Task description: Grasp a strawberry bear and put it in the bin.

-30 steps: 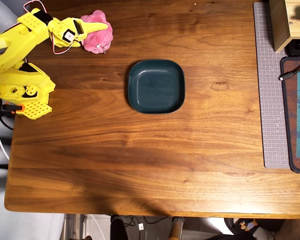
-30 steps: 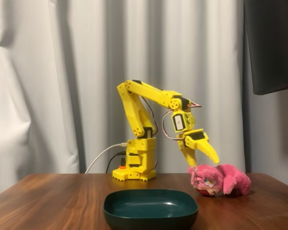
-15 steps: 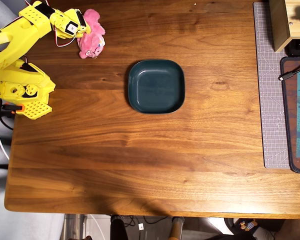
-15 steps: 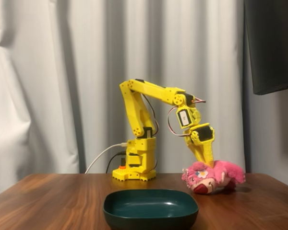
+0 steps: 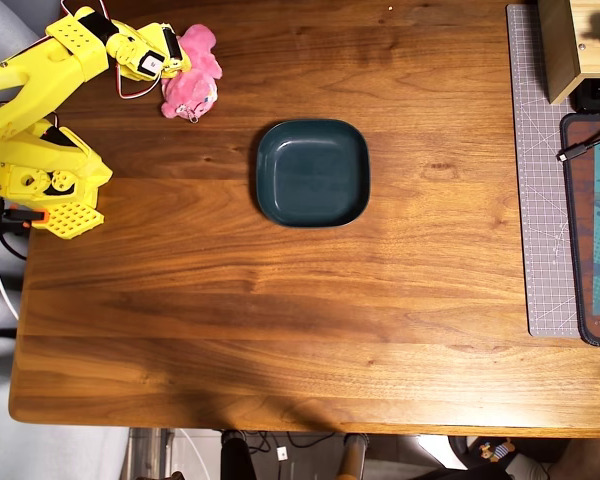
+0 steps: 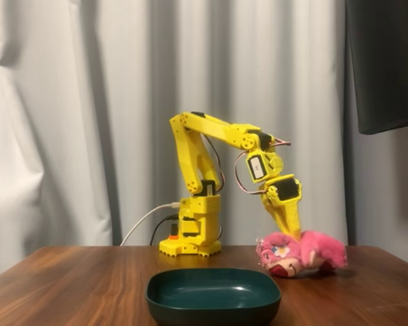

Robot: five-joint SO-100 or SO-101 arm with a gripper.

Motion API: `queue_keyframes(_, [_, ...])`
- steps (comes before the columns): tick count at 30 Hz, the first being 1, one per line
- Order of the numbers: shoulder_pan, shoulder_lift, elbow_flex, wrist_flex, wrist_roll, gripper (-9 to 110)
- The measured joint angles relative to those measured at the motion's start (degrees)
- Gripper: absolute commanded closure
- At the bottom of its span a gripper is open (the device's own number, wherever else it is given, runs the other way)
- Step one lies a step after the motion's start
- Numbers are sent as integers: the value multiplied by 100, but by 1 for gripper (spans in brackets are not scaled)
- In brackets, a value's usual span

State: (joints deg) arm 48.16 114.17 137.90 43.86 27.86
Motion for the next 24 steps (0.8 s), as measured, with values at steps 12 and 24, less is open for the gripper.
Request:
queue_keyframes(12, [-633, 35, -1072, -53, -220, 81])
queue_keyframes(24, [-580, 1090, 606, -510, -404, 60])
